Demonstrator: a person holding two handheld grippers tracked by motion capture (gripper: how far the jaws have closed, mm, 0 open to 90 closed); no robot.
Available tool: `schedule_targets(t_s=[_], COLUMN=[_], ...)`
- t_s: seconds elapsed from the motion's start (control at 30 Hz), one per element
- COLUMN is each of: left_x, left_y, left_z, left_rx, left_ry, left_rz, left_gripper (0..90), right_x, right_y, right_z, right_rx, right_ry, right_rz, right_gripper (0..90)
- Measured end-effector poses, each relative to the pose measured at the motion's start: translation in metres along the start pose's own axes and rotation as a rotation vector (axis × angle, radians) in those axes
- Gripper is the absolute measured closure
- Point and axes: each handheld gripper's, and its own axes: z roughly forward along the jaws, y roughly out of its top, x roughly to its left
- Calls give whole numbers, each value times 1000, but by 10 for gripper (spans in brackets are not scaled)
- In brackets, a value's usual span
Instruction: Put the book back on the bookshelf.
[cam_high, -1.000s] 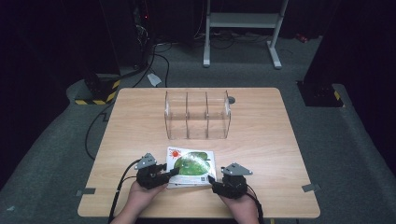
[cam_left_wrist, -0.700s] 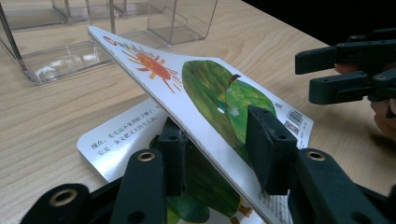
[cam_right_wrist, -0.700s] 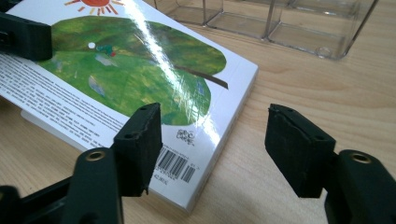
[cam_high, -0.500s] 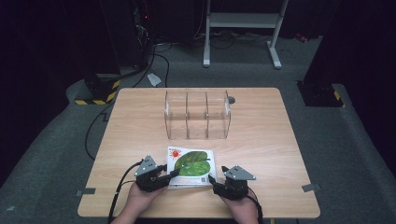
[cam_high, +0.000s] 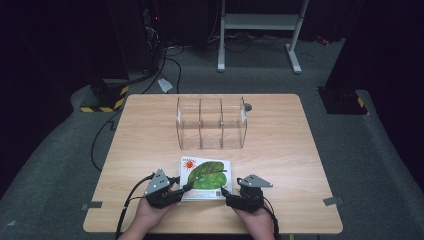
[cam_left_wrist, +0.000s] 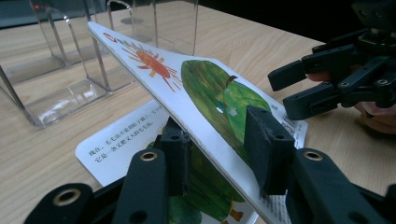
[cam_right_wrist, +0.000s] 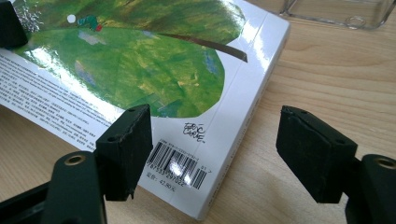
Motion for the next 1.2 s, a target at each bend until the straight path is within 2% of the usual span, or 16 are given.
schedule_targets(t_s=[0.23,0.37,0.53,0.77,0.9,1.03,1.13,1.2], left_x=[-4,-6,-9,-11,-13,-12,-11,-8], left_y=[1,3,4,3,3,3,3,2], left_z=[-2,-4,-5,-7,-7,-7,-7,-6], left_rx=[-15,-25,-38,-47,-52,-51,-49,-37], left_ry=[-1,-4,-5,-6,-8,-9,-9,-24], left_rz=[54,92,142,168,194,190,182,156], left_gripper=[625,629,633,638,645,645,646,652], right_x=[0,-1,-3,-10,-13,-12,-12,-13], right_y=[0,0,1,2,2,2,3,4], right_z=[2,4,6,12,15,17,16,13], right_rx=[3,1,6,2,18,29,38,38], right_ry=[40,55,106,152,196,219,213,208], right_rz=[32,28,80,115,163,170,172,180], right_gripper=[256,238,208,168,149,149,183,221])
